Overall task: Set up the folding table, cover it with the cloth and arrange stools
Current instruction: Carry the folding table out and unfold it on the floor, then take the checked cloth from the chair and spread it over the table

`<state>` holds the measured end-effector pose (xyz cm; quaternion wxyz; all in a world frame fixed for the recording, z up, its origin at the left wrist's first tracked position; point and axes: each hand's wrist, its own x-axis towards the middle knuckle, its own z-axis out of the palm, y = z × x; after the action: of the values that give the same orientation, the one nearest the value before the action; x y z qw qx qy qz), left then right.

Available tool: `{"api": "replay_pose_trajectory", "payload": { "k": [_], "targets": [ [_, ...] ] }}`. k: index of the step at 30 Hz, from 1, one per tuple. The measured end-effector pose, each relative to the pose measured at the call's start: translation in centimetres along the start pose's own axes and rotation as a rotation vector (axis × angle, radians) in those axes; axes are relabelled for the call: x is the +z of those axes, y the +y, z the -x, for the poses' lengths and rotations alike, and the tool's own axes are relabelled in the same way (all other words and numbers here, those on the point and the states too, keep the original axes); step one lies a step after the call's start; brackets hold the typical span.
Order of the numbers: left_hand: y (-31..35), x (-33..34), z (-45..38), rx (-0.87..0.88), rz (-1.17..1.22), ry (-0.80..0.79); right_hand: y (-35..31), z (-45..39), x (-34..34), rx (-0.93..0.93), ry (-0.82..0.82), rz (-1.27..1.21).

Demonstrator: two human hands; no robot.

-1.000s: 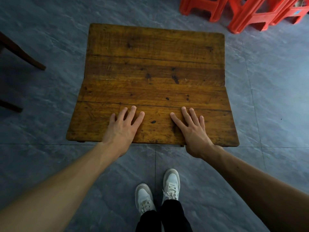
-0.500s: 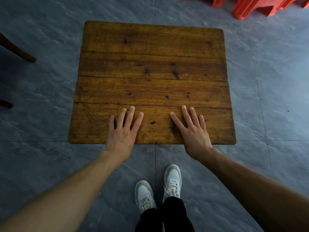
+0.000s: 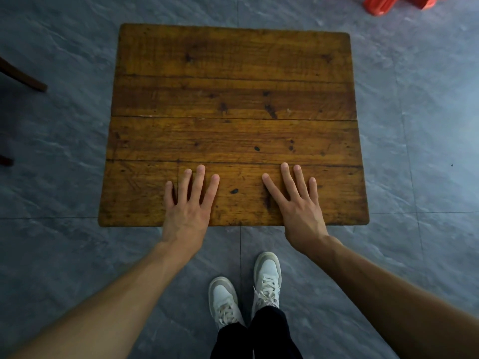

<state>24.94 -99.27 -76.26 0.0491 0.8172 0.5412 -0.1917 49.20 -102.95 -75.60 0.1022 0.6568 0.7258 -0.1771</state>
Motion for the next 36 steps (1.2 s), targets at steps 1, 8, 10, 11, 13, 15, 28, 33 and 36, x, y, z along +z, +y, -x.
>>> {"api": "replay_pose_trajectory", "payload": {
  "k": [1,8,10,11,13,15,28,33,36],
  "targets": [
    [0.1,-0.1,0.0,-0.004,0.003,-0.002,0.0,0.0,0.0,0.005,-0.001,-0.001],
    [0.6,-0.6,0.0,-0.035,0.025,-0.099,-0.8,0.0,0.3,0.045,-0.036,-0.007],
    [0.8,-1.5,-0.1,-0.042,0.072,-0.158,-1.0,-0.1,-0.5,0.046,-0.102,-0.025],
    [0.7,-2.2,-0.1,-0.040,0.113,-0.185,-0.9,-0.2,-1.3,0.036,-0.141,-0.046],
    [0.2,-4.4,0.0,-0.050,0.227,-0.230,-0.1,-0.1,-3.5,0.037,-0.217,-0.144],
    [-0.5,-7.5,0.1,-0.117,0.305,-0.216,0.8,0.1,-6.4,0.110,-0.206,-0.276],
    [-7.6,-31.6,5.6,-0.204,0.478,0.052,-3.3,4.1,-31.9,0.054,0.130,-0.371],
    [-8.6,-39.3,10.2,-0.250,0.578,0.155,-4.8,8.9,-40.0,0.049,0.176,-0.353],
    [-8.5,-42.7,13.4,-0.320,0.696,0.261,-5.6,11.2,-43.7,0.039,0.211,-0.387]
  ]
}}
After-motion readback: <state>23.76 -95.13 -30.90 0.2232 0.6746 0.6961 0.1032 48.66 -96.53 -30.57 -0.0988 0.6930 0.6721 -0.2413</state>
